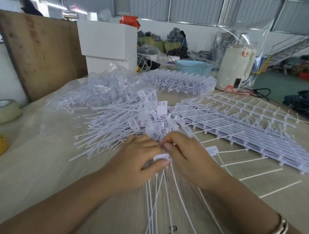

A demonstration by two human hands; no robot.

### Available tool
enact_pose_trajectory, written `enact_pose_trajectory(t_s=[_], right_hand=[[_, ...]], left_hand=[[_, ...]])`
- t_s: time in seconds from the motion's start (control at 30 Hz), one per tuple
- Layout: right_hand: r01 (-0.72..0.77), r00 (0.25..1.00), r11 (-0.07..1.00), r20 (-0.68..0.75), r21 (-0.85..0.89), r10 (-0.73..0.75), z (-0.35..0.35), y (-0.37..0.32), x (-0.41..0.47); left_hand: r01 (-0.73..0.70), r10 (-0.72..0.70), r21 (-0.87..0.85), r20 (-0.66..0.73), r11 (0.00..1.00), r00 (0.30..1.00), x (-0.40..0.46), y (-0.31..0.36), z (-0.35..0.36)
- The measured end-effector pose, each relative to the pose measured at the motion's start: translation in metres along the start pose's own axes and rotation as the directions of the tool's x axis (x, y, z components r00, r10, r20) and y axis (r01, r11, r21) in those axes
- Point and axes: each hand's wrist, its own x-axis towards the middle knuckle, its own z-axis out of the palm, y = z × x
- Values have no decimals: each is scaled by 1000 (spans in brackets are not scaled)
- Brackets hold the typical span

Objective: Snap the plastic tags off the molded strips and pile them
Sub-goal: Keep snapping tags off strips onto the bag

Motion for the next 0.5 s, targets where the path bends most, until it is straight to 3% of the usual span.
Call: enact_pose_trajectory(t_s=[0.07, 0.17, 0.33, 0.5], right_hand=[[17, 995, 998, 98, -59, -11, -6, 6, -1], [-77, 977, 992, 206, 99, 56, -10, 5, -4], [-230, 965, 878, 218, 420, 148, -14, 0, -2], [-261, 958, 778, 253, 572, 136, -16, -7, -3]], left_hand=[[31, -32, -111, -12, 993, 999, 0, 0, -1], [33, -37, -165, -18, 986, 999, 0, 0, -1], [23, -36, -205, -63, 978, 997, 2, -3, -1], [-51, 24, -152, -176, 987, 984, 4, -1, -5]])
